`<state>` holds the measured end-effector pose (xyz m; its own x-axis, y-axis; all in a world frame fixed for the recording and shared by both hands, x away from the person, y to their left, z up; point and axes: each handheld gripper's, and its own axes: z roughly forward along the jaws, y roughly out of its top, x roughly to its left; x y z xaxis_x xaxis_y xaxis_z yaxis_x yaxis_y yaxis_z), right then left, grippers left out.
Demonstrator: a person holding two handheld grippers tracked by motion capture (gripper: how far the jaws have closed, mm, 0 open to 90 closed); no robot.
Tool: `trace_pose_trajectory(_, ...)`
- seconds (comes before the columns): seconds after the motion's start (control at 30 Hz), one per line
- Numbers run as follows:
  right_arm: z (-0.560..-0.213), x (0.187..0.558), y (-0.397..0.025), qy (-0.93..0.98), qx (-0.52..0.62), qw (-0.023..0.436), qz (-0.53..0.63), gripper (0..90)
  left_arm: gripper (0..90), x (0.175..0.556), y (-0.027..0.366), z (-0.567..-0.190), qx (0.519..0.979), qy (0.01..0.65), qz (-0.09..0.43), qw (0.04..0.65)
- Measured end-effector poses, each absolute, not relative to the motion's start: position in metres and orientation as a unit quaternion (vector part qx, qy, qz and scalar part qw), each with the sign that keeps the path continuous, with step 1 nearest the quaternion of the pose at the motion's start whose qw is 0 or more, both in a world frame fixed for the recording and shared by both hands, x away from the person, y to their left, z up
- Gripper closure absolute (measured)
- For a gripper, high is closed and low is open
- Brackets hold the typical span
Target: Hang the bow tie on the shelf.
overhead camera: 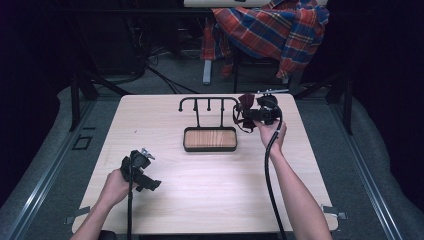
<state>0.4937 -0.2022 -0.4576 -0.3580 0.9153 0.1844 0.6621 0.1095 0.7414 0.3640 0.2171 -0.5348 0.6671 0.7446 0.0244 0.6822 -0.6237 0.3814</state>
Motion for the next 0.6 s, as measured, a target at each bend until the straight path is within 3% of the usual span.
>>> trace_pose_trajectory(0.6, -0.441, 0.514, -0.214, 0.675, 0.583, 0.146, 0.429, 75.6, 0.2, 0.364, 0.217, -0.535, 0.897, 0.396, 0.089, 0.174)
